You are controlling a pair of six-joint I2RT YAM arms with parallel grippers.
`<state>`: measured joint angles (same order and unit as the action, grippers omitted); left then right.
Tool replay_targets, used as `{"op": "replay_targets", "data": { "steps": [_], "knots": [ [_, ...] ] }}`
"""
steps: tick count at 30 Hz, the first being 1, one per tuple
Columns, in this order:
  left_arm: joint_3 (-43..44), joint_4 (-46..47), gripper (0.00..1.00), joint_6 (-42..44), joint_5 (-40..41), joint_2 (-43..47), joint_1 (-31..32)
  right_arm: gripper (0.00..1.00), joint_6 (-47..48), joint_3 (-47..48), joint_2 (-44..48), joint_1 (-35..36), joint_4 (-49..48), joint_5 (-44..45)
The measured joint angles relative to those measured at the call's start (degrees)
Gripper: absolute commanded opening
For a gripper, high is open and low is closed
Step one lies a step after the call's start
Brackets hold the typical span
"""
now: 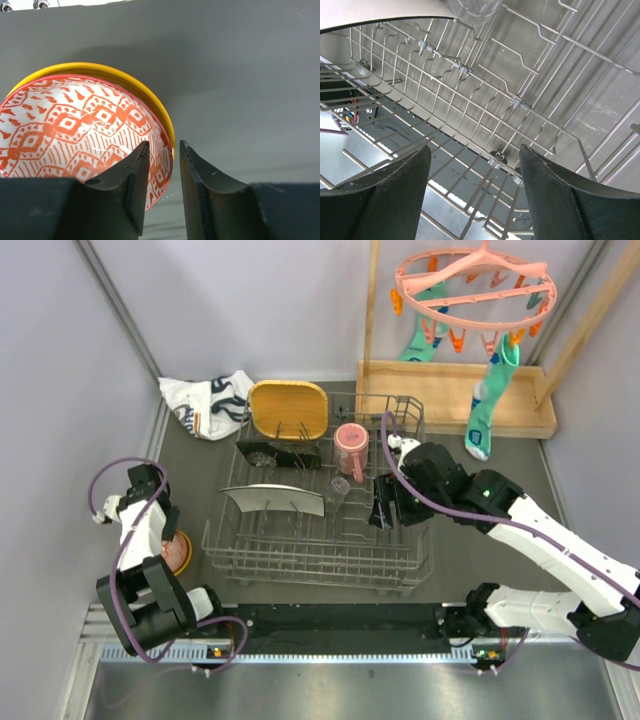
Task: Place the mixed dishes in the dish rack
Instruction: Grab a bowl with the left arm
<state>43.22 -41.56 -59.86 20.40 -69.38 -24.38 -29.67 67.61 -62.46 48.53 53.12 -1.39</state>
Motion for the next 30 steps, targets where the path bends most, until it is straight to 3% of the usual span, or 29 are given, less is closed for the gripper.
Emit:
{"op": "replay_targets", "data": {
  "steps": [14, 22, 28, 30],
  "knots": [
    [0.3, -1.1, 0.26, 0.0, -1.5, 0.0, -0.4, 0.71, -0.2, -0.1, 0.0, 0.0, -0.4, 0.0],
    [0.8, -1.8, 0.14, 0.3, -1.5, 0.0, -0.4, 0.71, -0.2, -0.9, 0.0, 0.0, -0.9, -0.3],
    [1.0, -2.2, 0.12, 0.9, -1.2, 0.6, -0.7, 0.71, -0.2, -0.9, 0.0, 0.0, -1.0, -0.3],
    [1.0, -2.2, 0.06, 0.9, -1.3, 0.7, -0.7, 0.71, -0.2, -0.9, 0.0, 0.0, -1.1, -0.2]
  ]
}}
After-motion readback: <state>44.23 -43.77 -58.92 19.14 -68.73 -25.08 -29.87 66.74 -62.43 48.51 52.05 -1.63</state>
